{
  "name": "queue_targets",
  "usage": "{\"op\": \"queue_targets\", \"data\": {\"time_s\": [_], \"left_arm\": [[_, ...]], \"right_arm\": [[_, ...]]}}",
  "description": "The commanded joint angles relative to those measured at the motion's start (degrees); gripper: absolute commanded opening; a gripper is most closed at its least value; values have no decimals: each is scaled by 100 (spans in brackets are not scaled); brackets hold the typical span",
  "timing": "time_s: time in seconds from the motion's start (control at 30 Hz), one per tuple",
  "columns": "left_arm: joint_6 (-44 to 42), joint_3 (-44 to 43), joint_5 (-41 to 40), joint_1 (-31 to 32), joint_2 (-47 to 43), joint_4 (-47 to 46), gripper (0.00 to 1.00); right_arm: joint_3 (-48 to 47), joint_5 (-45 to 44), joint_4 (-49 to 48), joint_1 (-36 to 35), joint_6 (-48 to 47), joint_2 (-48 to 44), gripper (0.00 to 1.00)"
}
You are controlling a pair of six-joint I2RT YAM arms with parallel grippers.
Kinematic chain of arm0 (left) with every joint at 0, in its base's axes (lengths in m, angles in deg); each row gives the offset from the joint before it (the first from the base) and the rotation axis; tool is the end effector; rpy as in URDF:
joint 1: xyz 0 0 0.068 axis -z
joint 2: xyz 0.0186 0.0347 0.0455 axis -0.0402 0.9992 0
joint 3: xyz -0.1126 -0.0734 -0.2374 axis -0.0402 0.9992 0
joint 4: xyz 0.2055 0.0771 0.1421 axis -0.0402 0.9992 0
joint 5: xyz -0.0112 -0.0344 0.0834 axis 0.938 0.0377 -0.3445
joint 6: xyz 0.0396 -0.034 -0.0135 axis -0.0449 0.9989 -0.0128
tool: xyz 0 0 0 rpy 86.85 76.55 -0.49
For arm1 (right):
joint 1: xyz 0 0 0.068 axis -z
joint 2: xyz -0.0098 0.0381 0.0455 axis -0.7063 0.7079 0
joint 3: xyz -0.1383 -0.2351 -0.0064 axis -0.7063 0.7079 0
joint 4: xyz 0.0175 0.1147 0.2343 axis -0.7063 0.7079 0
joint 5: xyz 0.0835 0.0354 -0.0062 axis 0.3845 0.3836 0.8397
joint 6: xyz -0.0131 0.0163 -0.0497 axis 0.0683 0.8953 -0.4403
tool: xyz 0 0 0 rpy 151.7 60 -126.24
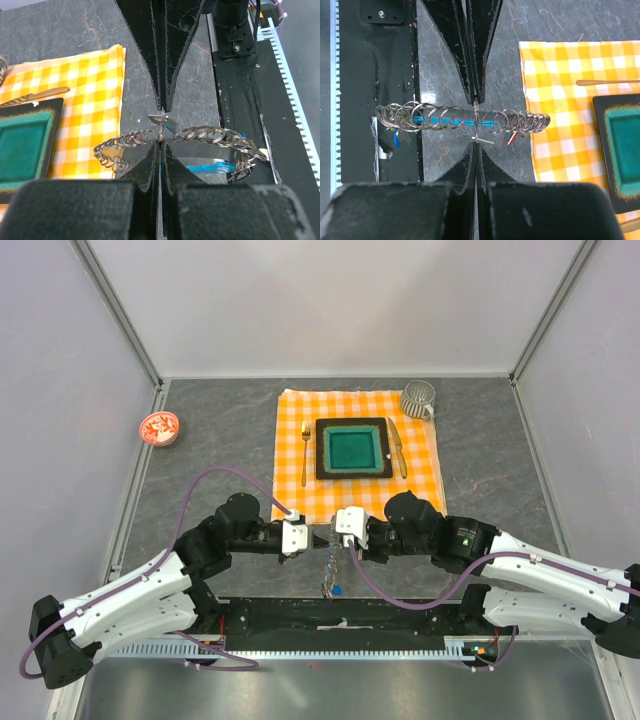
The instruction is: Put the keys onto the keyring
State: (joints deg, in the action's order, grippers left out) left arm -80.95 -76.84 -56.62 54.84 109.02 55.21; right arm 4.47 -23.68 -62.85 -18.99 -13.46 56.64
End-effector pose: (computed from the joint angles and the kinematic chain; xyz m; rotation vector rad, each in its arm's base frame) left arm 0.0969 -0.1580 0.2780 1.4831 1.2171 -0.8648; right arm 0.0868 0.1945 0.3055 -1.5365 1.5448 0.6837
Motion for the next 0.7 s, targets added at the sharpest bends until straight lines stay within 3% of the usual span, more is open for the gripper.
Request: {"op": "queue_targets", "data": {"time_s": [0.0, 0.67], "left_arm": [[-157, -177, 326, 20, -4, -352, 2], [-139, -230, 493, 29, 102, -273, 2]], "right_arm": [[-49, 111, -197, -42, -62, -14, 0], [-22, 295, -276, -50, -79, -75, 0]]}}
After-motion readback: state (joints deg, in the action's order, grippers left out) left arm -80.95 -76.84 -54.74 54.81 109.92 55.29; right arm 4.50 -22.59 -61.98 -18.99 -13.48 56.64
